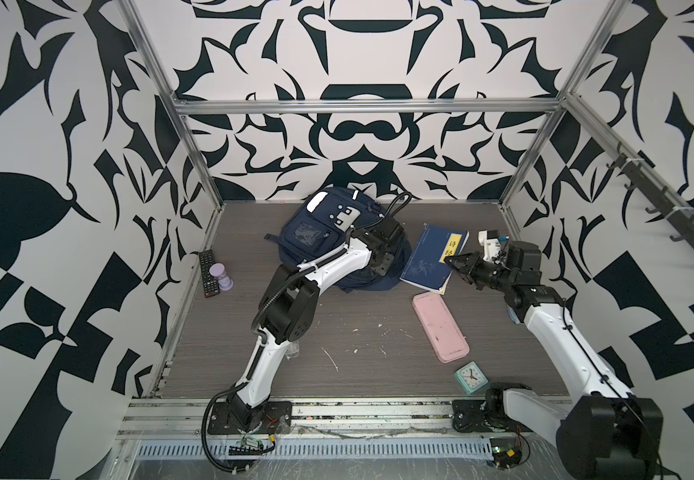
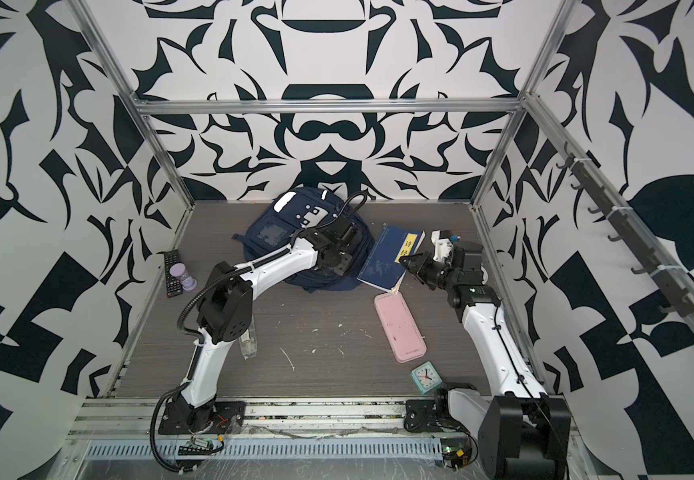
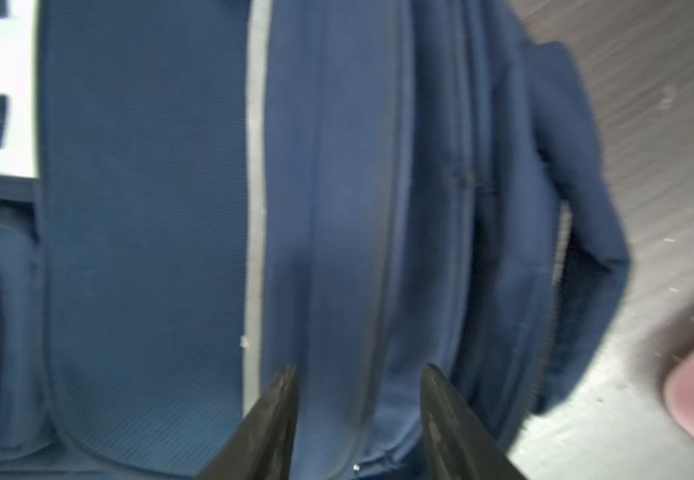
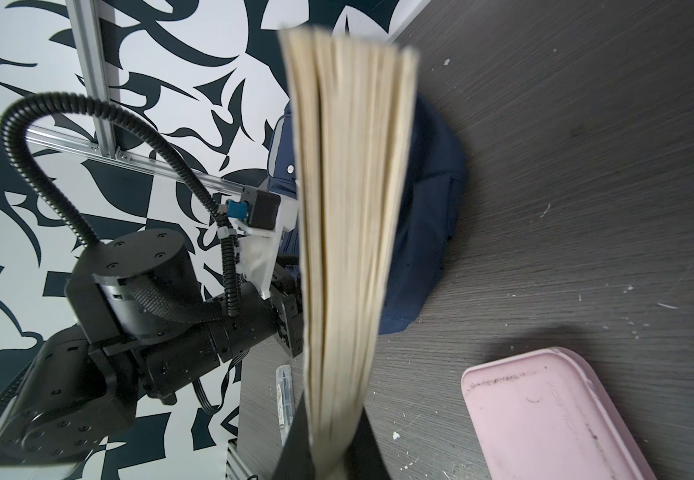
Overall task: Pack the student bag
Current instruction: 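Pull the backpack compartment open with the left gripper while the right holds the book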
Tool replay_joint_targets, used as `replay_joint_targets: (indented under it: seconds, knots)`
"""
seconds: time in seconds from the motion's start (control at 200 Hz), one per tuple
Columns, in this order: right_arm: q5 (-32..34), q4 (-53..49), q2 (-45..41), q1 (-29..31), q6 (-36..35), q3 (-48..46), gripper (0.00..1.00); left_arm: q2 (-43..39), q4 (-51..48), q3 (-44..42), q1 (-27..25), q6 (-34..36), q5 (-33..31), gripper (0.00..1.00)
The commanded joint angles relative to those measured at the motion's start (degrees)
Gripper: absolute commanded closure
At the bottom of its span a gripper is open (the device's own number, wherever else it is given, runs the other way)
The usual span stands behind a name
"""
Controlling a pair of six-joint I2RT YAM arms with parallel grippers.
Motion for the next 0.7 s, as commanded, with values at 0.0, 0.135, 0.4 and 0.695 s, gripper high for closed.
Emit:
replay_joint_targets:
  seconds: [0.0, 0.135, 0.4, 0.695]
  knots:
    - [-1.4, 1.9, -1.8, -0.3, -0.2, 1.1, 1.00, 2.0, -3.2, 1.6, 0.1, 1.0, -2.8, 0.51]
    - [-1.4, 2.2, -1.8, -0.4, -0.1, 0.8, 1.00, 2.8, -3.2, 1.0, 0.1, 1.2, -2.7, 0.54]
    - [-1.9, 3.0, -1.5, -0.4, 0.5, 0.6, 1.00, 4.0, -4.3, 2.8, 0.1, 1.6, -3.7, 0.73]
    - [-1.9, 3.7, -1.5, -0.4, 1.1, -0.3, 1.00, 2.0, -7.8, 7.7, 0.2, 3.6, -6.1, 1.00]
